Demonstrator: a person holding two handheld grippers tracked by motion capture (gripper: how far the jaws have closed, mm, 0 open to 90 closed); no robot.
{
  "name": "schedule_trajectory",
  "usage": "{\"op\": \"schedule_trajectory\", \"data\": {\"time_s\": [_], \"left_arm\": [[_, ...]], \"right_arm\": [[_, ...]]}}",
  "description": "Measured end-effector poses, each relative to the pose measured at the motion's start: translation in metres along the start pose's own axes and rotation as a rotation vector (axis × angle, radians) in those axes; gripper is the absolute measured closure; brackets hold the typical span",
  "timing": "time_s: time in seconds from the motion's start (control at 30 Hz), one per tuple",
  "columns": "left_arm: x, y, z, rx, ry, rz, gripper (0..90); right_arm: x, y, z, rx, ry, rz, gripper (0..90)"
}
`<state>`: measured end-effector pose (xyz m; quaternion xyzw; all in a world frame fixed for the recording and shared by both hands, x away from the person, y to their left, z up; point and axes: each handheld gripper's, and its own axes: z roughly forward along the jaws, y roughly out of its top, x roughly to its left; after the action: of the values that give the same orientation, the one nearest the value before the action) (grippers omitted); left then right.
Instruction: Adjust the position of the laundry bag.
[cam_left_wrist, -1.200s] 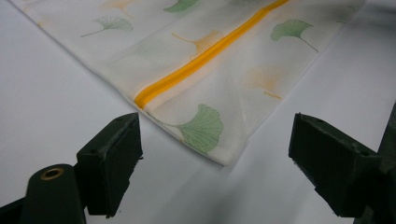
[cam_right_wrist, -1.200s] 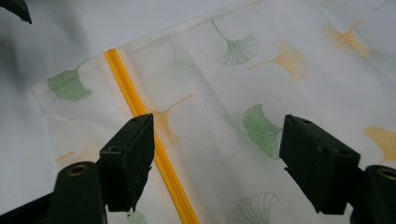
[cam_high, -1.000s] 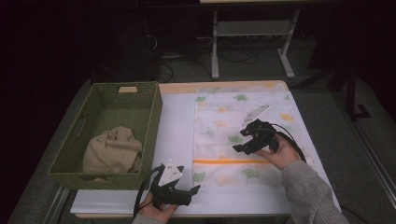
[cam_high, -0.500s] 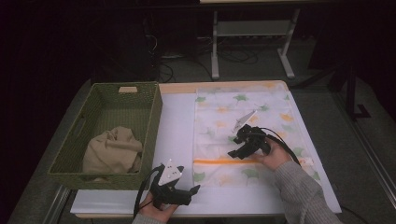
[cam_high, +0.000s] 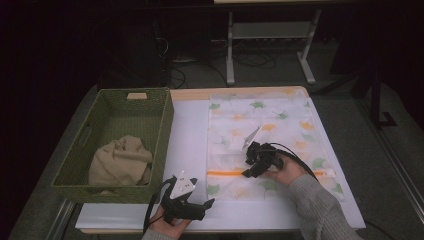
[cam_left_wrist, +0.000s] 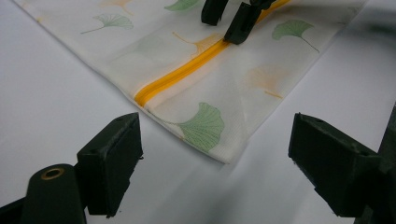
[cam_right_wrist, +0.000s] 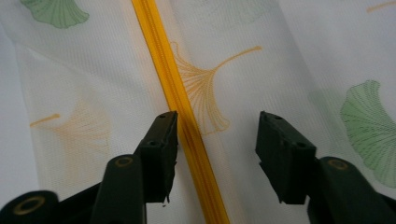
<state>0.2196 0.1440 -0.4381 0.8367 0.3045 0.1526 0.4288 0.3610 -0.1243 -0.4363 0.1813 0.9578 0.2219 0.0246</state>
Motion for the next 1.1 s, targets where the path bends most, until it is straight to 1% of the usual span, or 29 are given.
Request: {"op": "schedule_trajectory", "data": {"time_s": [0.03, 0.07, 0.27, 0.3, 0.33, 0.5, 0.6, 0.83, 0.93, 1.1], "left_arm": [[0.0000, 0.0000, 0.0001, 0.000, 0.000, 0.000, 16.7], [-0.0001, 0.0000, 0.0002, 0.001, 0.001, 0.001, 16.7], [-0.0010, 0.0002, 0.0005, 0.002, 0.001, 0.003, 16.7], [-0.0011, 0.0002, 0.0005, 0.002, 0.001, 0.003, 16.7], [-0.0011, 0.0002, 0.0006, 0.002, 0.001, 0.003, 16.7], [-0.0010, -0.0001, 0.0012, 0.004, 0.000, 0.002, 16.8], [-0.0012, 0.0000, 0.0014, 0.004, 0.000, 0.002, 16.8], [-0.0015, 0.0000, 0.0013, 0.004, 0.000, 0.003, 16.7], [-0.0010, 0.0000, 0.0009, 0.003, 0.001, 0.003, 16.8], [-0.0010, 0.0001, 0.0007, 0.001, 0.002, 0.001, 16.8]], "right_arm": [[0.0004, 0.0005, 0.0003, 0.001, -0.006, -0.011, 48.4], [0.0016, 0.0012, 0.0003, 0.005, -0.009, -0.004, 49.8], [0.0039, 0.0038, -0.0001, 0.021, 0.011, -0.017, 63.3], [0.0038, 0.0039, 0.0000, 0.019, 0.012, -0.016, 67.5], [0.0040, 0.0038, 0.0000, 0.021, -0.003, -0.020, 69.1], [0.0030, 0.0041, 0.0002, 0.019, -0.001, -0.020, 72.9], [0.0033, 0.0045, 0.0005, 0.018, -0.004, -0.028, 75.9], [0.0015, 0.0045, -0.0001, 0.016, 0.005, -0.011, 85.7], [0.0014, 0.0044, -0.0018, 0.014, 0.006, -0.008, 86.7], [0.0040, 0.0043, -0.0091, -0.007, 0.005, -0.014, 86.8]]}}
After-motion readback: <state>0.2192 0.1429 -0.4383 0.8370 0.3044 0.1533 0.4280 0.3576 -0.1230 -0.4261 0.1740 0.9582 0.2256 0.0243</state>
